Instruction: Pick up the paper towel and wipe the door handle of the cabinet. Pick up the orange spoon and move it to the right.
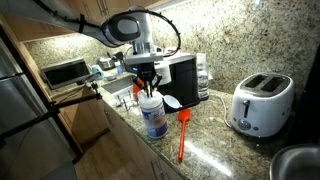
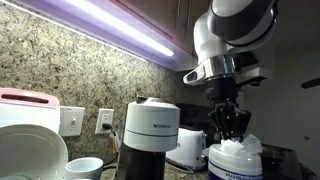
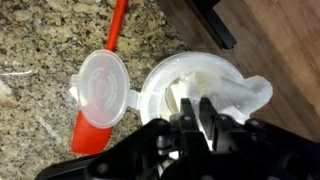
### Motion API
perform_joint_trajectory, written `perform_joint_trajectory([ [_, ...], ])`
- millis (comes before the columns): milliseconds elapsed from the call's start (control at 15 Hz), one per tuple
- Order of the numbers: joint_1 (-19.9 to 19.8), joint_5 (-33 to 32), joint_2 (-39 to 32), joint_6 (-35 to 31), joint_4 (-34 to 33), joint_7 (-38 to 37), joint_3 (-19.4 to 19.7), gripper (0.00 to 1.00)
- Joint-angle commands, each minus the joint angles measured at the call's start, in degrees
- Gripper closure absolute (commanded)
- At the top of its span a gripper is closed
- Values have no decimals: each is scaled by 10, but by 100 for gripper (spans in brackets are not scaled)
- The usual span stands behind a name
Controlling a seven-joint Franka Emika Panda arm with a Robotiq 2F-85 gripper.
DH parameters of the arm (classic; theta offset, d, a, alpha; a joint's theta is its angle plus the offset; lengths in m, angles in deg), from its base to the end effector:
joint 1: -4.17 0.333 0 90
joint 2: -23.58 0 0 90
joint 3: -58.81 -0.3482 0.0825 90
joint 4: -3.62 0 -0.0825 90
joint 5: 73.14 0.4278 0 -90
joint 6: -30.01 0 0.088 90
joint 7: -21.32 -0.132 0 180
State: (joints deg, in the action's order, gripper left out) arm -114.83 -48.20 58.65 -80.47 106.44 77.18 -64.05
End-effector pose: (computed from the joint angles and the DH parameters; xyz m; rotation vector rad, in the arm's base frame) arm 0.6500 0.1342 0.3019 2.7906 1.3288 -0.3082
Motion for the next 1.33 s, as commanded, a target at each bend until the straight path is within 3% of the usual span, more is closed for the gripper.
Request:
perform_joint_trajectory([
  [0, -2, 2, 20, 21, -25, -3, 2, 53],
  [333, 6, -7, 22, 26, -34, -7, 9, 16],
  [533, 12, -12, 20, 27, -35, -8, 15, 0],
  [1267, 28, -27, 28, -8, -55, -26, 37, 0],
])
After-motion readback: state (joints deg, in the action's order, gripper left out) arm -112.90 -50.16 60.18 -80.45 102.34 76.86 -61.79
